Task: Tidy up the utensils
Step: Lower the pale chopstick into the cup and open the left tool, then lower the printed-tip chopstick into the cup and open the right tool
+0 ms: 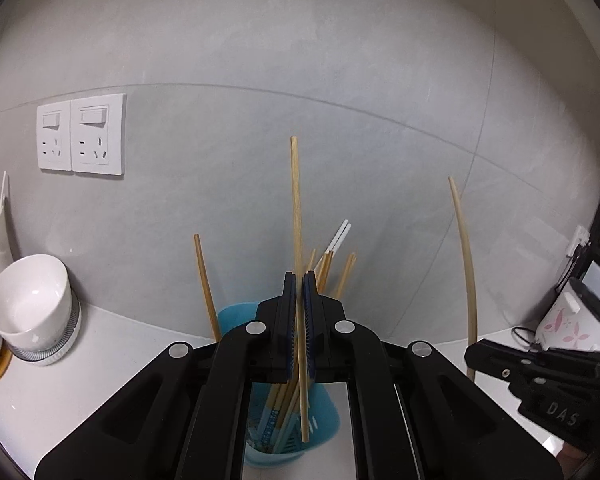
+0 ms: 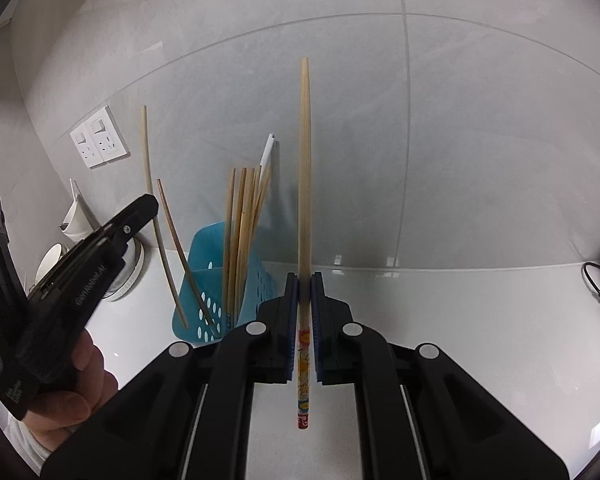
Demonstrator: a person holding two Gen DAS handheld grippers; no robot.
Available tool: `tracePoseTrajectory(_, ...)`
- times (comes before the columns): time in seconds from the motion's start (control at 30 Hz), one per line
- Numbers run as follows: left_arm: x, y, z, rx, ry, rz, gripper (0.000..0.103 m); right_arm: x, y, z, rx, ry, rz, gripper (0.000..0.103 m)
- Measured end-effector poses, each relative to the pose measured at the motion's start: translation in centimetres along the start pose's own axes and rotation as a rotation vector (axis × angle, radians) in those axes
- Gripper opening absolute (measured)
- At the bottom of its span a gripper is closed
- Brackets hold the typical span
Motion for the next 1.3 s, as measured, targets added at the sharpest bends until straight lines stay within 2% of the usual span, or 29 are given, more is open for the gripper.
tracePoseTrajectory(0.47,-2.5,-4.6,0.1,-0.018,-0.025,0.095,0.004,-2.3,-1.2,0.2,-0.002,-0.007,0.050,0.006)
tracePoseTrajectory(0.57,-2.5,-4.9,0.1,-0.028,-0.030,0.123,0.016,-2.3,-1.4,0.4,0.002,-0.006,0.053,0.006)
tracePoseTrajectory(0.63,-2.2,-4.8,0.1,-0.031,-0.030,0.140,0.040,-2.3,-1.4,0.5,0.005,-0.002,0.054,0.006)
tracePoseTrajectory(0.77,-1.0,-4.4,0.8,-0.041,0.016,0.178,0.051,-2.4,-1.2,0.8,0.003,0.013,0.045,0.006)
tracePoseTrajectory(0.83,-0.5,-4.4,1.6,-0.047,0.051,0.210,0.068,-2.3,-0.9,1.0,-0.001,0.029,0.032,0.006)
tracePoseTrajectory(0.93,0.3,-4.4,2.9,-0.036,0.098,0.245,0.084,-2.5,-0.2,2.1,-0.007,0.066,0.010,0.006)
tracePoseTrajectory(1.13,1.8,-4.9,4.7,-0.035,0.141,0.284,0.096,-3.2,1.1,4.5,-0.015,0.135,-0.037,0.006)
tracePoseTrajectory(1.3,2.9,-5.1,6.1,-0.029,0.155,0.308,0.097,-4.2,1.7,6.6,-0.006,0.184,-0.069,0.006)
Point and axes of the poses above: each gripper's, at about its wrist camera, not at the fingertips, and x roughly against the way its jaws point, z to its left, y to its top, the point moved 10 cm from there along -x, roughly the way its jaws point, and after that the axes turned 12 degrees about -z, right-handed, at the moved point
